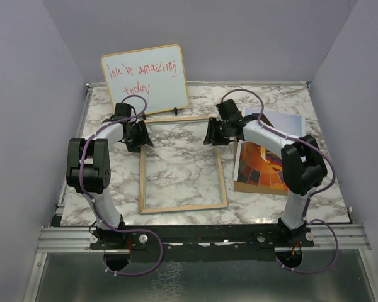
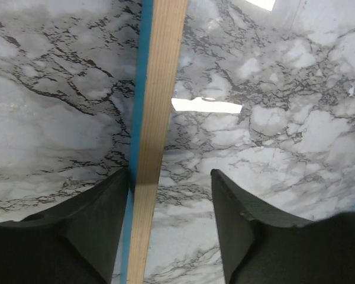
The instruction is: Put the photo into the frame
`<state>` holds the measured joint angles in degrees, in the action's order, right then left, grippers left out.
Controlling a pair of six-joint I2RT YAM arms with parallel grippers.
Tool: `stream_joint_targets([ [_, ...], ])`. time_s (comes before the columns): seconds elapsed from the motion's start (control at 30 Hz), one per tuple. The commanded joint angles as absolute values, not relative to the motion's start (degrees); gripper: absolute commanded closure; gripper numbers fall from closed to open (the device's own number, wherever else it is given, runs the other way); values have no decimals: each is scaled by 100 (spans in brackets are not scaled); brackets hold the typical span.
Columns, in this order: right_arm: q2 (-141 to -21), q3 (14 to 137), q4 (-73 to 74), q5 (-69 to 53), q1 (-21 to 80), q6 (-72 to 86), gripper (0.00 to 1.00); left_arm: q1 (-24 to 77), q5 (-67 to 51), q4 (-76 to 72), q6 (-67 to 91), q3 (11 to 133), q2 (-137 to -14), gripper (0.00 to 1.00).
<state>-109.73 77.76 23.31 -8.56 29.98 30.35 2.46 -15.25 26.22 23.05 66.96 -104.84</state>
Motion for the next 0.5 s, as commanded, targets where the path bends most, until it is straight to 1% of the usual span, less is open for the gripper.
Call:
stream_joint_targets([
  [0.0,-10154,7690,2391,-442,2972,3234,51,317,-1460,2641,2391,6723,-10485,32],
  [0.13,-10039,7595,2510,-54,2915,3329,45,316,-950,2596,2454,6704,-10250,21],
  [0.23,-10201,7578,2566,-75,2842,3378,41,315,-708,2444,2537,6597,-10069,17],
  [0.37,-10502,7699,2619,-110,2791,3384,30,318,-713,2130,2654,6441,-9889,12],
  [0.47,-10630,7759,2579,-214,2748,3358,25,317,-685,1991,2702,6418,-9837,11],
])
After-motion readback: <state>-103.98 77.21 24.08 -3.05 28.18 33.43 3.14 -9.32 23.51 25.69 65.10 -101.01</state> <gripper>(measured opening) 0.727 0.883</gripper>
